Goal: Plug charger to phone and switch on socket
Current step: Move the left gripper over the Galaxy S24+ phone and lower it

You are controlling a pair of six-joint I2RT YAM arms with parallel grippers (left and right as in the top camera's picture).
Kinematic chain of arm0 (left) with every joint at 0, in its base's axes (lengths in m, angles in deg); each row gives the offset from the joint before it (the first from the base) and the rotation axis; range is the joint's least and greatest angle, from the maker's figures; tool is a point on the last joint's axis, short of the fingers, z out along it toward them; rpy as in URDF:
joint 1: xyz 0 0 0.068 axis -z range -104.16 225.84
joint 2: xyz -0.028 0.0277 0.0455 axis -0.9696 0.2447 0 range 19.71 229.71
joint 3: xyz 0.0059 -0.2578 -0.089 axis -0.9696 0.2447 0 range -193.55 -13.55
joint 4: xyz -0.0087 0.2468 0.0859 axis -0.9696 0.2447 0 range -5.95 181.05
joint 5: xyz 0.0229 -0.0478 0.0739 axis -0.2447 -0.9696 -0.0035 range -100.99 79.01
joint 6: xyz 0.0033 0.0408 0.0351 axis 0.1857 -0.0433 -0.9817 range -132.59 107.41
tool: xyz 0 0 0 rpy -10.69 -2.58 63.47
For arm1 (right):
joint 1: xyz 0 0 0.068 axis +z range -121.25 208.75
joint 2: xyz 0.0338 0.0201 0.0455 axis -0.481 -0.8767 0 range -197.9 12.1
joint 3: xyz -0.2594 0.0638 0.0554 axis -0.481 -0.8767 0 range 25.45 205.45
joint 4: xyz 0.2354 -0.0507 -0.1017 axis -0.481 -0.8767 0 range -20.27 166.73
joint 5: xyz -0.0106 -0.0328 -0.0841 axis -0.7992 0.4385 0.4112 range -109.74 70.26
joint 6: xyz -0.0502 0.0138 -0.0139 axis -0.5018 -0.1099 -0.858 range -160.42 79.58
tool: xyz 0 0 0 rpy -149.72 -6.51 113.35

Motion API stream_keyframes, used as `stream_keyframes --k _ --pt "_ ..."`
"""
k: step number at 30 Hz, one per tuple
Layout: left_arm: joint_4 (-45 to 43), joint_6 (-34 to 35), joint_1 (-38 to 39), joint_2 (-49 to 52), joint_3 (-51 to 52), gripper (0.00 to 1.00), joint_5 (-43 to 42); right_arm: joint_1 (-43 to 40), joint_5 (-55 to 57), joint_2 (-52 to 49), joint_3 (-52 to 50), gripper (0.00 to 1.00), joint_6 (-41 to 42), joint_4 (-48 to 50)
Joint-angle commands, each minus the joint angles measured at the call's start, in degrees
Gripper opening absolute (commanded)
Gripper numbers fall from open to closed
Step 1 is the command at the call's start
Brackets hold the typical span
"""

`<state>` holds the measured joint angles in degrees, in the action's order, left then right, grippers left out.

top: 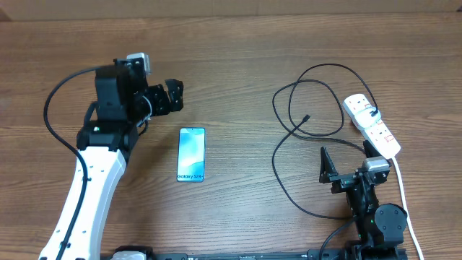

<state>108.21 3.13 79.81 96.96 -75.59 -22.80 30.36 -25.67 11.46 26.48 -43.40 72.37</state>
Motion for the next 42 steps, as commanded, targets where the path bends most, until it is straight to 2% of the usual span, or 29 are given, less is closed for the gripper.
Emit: stream_keyframes --k 1,5,7,11,15,20,24,29,37,42 --pt "7.0 -0.3 5.5 -1.6 -10.1 1.00 12.2 0.4 0.3 0.3 -0.6 1.00 -0.1 0.2" --pt "18.8 2.3 13.8 -1.6 -17.1 1.00 24.7 0.4 0.3 0.2 -0.6 1.00 -0.1 0.2" --pt "22.4 2.7 17.5 -1.6 -17.8 1.00 26.9 0.4 0.3 0.2 -0.6 1.00 -0.1 0.2" --pt "22.1 2.7 20.8 -1.4 -16.8 1.00 24.5 0.4 0.3 0.3 -0.6 1.00 -0.1 0.2" --pt "22.9 3.0 20.9 0.1 -16.0 0.99 22.4 0.4 0.3 0.2 -0.6 1.00 -0.1 0.2" --pt "29.3 11.7 19.1 5.4 -16.0 1.00 22.1 0.4 0.3 0.2 -0.6 1.00 -0.1 0.2" --pt "33.5 11.7 18.8 10.8 -16.0 1.00 17.7 0.4 0.3 0.2 -0.6 1.00 -0.1 0.2" --pt "37.3 13.0 18.8 16.5 -16.0 1.00 16.2 0.4 0.3 0.2 -0.6 1.00 -0.1 0.2" --pt "36.1 10.9 16.7 19.2 -13.0 1.00 15.7 0.4 0.3 0.2 -0.6 1.00 -0.1 0.2" --pt "29.3 2.8 11.5 19.2 -5.1 0.99 6.4 0.4 0.3 0.2 -0.6 1.00 -0.1 0.2"
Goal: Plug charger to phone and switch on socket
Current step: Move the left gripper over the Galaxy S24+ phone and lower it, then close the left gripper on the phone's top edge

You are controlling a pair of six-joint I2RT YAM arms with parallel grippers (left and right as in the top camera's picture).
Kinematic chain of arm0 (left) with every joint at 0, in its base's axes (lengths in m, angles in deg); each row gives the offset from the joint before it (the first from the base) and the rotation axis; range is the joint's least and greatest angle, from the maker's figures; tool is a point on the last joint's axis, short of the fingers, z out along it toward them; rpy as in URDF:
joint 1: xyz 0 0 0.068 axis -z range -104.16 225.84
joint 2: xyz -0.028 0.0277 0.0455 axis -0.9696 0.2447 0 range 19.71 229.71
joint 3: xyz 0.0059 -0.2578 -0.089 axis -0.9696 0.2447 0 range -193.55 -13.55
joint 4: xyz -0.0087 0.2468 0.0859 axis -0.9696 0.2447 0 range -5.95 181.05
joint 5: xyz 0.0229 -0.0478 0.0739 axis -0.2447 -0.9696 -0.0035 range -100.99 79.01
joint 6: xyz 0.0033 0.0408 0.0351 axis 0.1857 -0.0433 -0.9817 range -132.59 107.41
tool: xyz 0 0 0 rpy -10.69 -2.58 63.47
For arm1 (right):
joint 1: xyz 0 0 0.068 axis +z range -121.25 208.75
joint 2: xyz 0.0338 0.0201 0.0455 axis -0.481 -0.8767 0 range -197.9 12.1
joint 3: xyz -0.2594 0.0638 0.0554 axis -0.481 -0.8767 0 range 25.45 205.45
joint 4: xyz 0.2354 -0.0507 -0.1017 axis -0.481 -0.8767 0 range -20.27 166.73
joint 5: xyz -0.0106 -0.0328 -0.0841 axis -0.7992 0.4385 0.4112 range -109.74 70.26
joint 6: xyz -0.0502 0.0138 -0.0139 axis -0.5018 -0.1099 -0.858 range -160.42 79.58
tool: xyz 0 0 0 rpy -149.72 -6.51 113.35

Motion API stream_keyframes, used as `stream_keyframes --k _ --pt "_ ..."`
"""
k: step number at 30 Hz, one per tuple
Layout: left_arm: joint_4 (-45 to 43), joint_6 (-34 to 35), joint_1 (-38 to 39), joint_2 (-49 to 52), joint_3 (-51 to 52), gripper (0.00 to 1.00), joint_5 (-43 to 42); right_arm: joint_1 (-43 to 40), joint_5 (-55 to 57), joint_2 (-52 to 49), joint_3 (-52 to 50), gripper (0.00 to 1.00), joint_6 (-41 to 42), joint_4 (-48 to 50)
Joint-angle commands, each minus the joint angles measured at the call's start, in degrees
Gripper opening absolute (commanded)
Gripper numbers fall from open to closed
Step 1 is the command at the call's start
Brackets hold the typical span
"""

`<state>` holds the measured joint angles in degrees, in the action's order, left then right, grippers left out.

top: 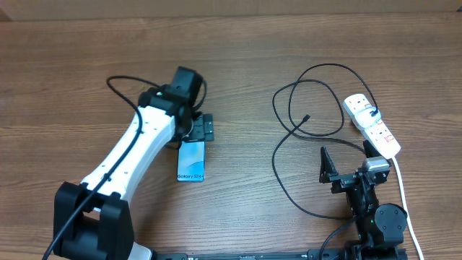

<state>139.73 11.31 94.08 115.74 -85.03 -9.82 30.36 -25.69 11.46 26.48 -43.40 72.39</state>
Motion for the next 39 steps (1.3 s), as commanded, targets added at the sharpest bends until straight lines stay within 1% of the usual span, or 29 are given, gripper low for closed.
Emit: stream_keyframes --k 1,8,11,22,25,29,34,39 --pt "-3.0 -5.5 -3.1 0.4 5.4 1.00 -7.1 0.4 0.3 0.2 -0.6 1.00 -0.1 0.2" --pt "-4.3 -5.5 -1.9 0.4 7.8 0.99 -4.7 0.4 0.3 0.2 -0.6 1.00 -0.1 0.2" --pt "-4.5 -5.5 -0.7 0.5 8.5 1.00 -2.3 0.4 0.3 0.2 -0.6 1.00 -0.1 0.2" --pt "-6.5 -5.7 0.3 1.8 9.6 1.00 -1.5 0.4 0.3 0.3 -0.6 1.00 -0.1 0.2" --pt "-6.4 -3.8 1.3 3.5 9.6 1.00 -0.1 0.4 0.3 0.2 -0.6 1.00 -0.1 0.2" --pt "-6.2 -2.9 1.3 6.8 9.6 1.00 -0.5 0.4 0.3 0.2 -0.6 1.00 -0.1 0.2" --pt "-6.4 -3.0 1.3 10.7 9.6 1.00 -3.8 0.4 0.3 0.2 -0.6 1.00 -0.1 0.2" --pt "-6.2 -3.1 1.3 12.1 9.6 1.00 -4.6 0.4 0.3 0.2 -0.6 1.00 -0.1 0.2"
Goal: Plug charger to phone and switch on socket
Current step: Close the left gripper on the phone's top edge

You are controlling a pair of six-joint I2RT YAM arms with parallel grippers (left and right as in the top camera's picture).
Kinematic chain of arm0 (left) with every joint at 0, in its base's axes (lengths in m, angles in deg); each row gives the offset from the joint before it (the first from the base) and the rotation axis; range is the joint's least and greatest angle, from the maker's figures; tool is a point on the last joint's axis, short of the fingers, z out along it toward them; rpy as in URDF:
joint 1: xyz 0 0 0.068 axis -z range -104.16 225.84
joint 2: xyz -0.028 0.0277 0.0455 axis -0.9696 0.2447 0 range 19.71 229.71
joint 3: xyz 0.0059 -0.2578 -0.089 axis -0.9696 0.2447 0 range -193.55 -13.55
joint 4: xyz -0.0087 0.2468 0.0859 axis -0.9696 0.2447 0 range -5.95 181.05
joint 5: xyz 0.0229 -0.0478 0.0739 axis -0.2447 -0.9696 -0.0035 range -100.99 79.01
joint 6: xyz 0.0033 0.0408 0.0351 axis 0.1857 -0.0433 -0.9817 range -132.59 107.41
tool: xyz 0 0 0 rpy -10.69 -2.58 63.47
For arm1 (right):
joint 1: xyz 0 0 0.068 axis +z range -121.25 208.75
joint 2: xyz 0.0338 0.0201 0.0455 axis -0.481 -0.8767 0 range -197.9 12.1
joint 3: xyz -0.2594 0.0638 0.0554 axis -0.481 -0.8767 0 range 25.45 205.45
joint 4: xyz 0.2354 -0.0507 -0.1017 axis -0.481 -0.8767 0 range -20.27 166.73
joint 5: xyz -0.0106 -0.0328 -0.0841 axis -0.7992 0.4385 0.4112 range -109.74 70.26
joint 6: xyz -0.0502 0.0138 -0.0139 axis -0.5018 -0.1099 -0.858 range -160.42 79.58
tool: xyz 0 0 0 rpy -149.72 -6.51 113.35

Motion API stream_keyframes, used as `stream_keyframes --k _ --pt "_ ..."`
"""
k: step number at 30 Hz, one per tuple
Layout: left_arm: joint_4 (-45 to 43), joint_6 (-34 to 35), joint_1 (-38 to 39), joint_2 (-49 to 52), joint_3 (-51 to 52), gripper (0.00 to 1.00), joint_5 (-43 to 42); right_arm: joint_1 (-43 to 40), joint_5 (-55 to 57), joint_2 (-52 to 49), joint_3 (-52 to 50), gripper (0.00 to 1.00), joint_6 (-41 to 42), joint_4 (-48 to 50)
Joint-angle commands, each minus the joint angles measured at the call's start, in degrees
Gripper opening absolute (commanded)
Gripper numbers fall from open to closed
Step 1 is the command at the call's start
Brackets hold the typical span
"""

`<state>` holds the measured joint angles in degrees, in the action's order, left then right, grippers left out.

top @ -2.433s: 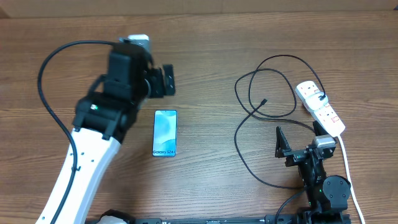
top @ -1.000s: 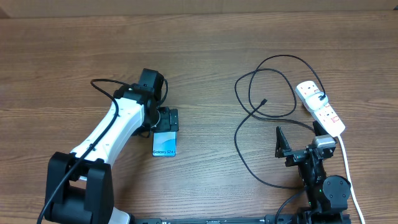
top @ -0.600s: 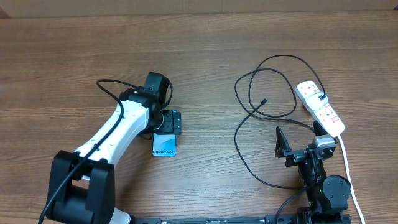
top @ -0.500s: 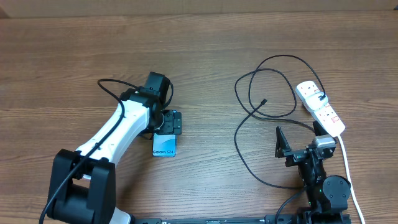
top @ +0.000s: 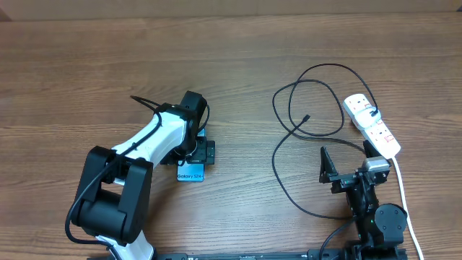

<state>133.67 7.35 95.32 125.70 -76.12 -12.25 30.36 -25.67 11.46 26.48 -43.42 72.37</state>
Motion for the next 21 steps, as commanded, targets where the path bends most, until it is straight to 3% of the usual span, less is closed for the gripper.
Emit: stream_keyframes --k 1,5,11,21 --pt "-0.2 0.9 0.1 2.1 0.7 1.00 -2.2 0.4 0.3 0.2 -0.6 1.00 -0.1 0.2" --pt "-0.2 0.9 0.1 2.1 0.7 1.00 -2.2 0.4 0.3 0.2 -0.6 1.00 -0.1 0.2" --pt "-0.5 0.9 0.1 2.1 0.7 0.88 -2.2 0.4 0.3 0.2 -0.6 1.00 -0.1 0.2" --pt "-1.1 1.1 0.1 2.1 0.7 0.85 -2.2 0.4 0.3 0.2 -0.6 1.00 -0.1 0.2"
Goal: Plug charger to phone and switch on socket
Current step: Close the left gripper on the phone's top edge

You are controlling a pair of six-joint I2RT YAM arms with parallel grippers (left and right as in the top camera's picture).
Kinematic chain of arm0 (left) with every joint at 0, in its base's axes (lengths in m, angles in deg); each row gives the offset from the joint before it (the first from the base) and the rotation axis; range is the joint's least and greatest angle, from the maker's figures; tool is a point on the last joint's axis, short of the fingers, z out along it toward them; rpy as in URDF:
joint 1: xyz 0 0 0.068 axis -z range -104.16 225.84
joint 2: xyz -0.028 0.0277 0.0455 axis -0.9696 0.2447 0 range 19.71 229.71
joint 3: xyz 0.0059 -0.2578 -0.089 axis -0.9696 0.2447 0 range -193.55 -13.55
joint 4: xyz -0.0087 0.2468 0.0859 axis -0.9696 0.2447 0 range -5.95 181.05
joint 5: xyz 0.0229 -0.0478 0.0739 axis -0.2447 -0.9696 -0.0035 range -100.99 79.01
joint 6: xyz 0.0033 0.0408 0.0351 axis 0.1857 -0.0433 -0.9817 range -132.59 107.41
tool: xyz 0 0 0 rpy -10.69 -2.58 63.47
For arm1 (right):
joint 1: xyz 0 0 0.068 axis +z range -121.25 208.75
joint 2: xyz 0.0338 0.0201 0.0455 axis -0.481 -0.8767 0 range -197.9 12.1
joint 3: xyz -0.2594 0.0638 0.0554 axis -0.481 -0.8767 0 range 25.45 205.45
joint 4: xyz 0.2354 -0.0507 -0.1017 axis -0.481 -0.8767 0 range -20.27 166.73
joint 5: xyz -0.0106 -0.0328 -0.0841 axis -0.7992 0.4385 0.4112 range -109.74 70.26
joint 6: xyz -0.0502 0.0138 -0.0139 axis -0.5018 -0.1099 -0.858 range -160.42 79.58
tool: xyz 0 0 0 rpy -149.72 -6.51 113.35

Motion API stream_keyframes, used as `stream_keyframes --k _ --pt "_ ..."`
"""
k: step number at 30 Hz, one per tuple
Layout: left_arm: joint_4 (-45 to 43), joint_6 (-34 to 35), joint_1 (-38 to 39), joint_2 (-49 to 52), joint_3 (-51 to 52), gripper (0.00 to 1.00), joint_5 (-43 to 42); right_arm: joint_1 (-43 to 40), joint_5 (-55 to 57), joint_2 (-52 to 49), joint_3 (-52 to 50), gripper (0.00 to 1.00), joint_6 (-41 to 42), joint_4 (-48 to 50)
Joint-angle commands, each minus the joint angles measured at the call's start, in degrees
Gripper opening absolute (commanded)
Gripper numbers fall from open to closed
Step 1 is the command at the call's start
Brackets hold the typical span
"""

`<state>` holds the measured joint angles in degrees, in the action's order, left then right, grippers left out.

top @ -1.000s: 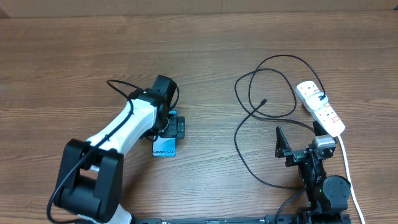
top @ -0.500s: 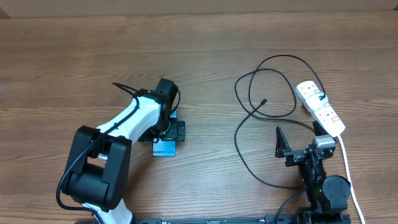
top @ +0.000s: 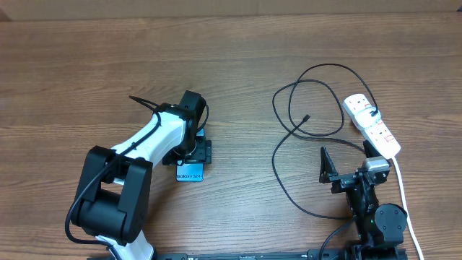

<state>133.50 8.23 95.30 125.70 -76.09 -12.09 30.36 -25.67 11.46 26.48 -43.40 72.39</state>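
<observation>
The phone (top: 190, 173) lies face up on the table, blue screen showing, its upper half hidden under my left arm. My left gripper (top: 203, 152) sits low over the phone's upper right part; its fingers are hidden, so a grip does not show. The black charger cable (top: 280, 137) loops across the right side, its free plug tip (top: 308, 117) lying on the wood. It runs to the white socket strip (top: 371, 124) at the far right. My right gripper (top: 329, 167) rests near the front, open and holding nothing.
The strip's white lead (top: 404, 195) runs down the right edge past the right arm's base (top: 379, 220). The left arm's white link (top: 148, 141) and black base (top: 108, 195) stretch across the table's left front. The surface is bare brown wood (top: 238, 65).
My left gripper shifted very slightly over the phone's upper part. The phone, the cable, the strip and the right arm are where they were.
My left gripper first stood open behind and left of the phone, which lay fully in view. It then hung at the phone's top edge. Later it sat low over the phone's upper half, as it does now. The right arm stayed parked throughout.
</observation>
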Motion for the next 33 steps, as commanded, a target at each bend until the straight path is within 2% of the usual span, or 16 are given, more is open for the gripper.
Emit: stream_keyframes --k 1,3,6,17,30,33 --pt "-0.9 0.2 0.1 2.1 0.7 0.86 -2.3 0.4 0.3 0.2 -0.6 1.00 -0.1 0.2" --pt "-1.1 0.2 0.1 2.1 0.7 0.93 -2.3 0.4 0.3 0.3 -0.6 1.00 -0.1 0.2" --pt "-1.6 0.2 0.1 2.1 0.7 0.98 -2.3 0.4 0.3 0.2 -0.6 1.00 -0.1 0.2" --pt "-2.8 0.2 0.1 2.1 0.7 0.99 0.0 0.4 0.3 0.2 -0.6 1.00 -0.1 0.2" --pt "-1.7 0.2 0.1 2.1 0.7 0.72 -0.6 0.4 0.3 0.3 -0.6 1.00 -0.1 0.2" --pt "-1.7 0.2 0.1 2.1 0.7 0.70 -2.6 0.4 0.3 0.2 -0.6 1.00 -0.1 0.2"
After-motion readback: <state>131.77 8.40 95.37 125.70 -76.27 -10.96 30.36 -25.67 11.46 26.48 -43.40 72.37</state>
